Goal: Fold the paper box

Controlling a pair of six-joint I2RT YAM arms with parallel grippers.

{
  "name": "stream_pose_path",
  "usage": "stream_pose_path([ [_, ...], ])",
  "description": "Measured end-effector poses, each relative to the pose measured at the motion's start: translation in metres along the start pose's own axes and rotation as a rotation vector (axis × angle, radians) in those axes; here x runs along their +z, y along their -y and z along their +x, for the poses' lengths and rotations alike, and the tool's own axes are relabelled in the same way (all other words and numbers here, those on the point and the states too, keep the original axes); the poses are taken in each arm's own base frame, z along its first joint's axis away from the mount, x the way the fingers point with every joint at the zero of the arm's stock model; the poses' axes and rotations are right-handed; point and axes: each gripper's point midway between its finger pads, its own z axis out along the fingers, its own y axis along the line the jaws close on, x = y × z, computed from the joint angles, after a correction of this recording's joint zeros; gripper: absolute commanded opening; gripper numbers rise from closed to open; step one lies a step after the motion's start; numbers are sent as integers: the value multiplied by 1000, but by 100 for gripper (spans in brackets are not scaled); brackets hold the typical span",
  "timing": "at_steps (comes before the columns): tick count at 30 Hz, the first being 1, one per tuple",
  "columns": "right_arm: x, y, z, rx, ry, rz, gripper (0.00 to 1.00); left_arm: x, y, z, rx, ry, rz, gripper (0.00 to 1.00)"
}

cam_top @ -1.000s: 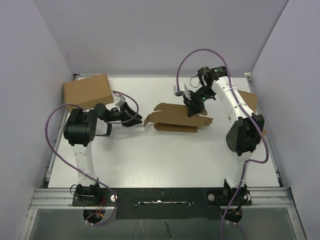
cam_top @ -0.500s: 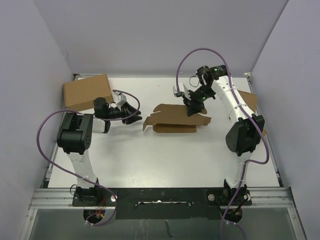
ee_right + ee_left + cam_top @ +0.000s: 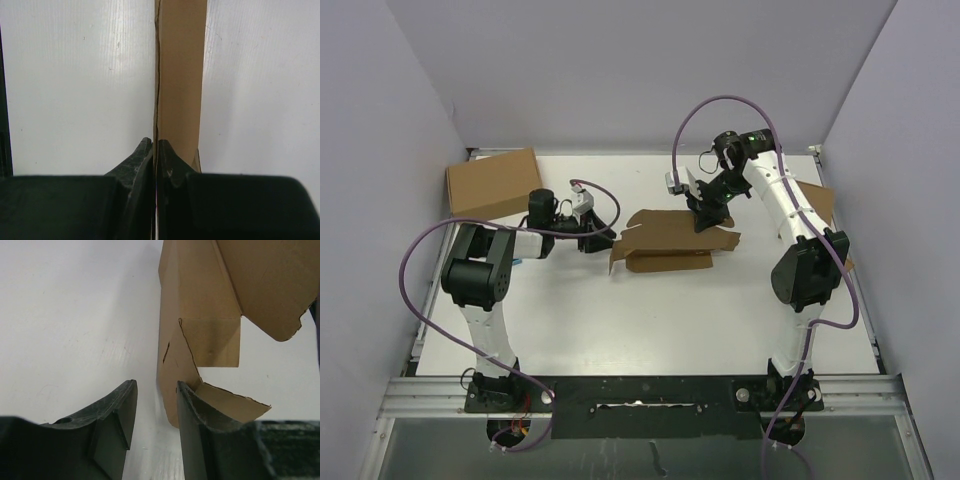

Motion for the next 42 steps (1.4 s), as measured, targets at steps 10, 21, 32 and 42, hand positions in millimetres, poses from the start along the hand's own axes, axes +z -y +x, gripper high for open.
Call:
stream_pose_path([
  [10, 5, -1, 4, 11, -3, -12, 0, -3, 23, 7, -90, 41, 39, 34],
  [21, 27, -9, 9, 19, -34, -57, 0, -3, 37, -4, -112, 120, 59, 32],
  [32, 27, -6, 8, 30, -29, -41, 0, -6, 28, 34, -266, 61, -75, 36],
  [42, 27, -1, 5, 48, -22, -19, 0, -14, 34, 36, -282, 18, -155, 33],
])
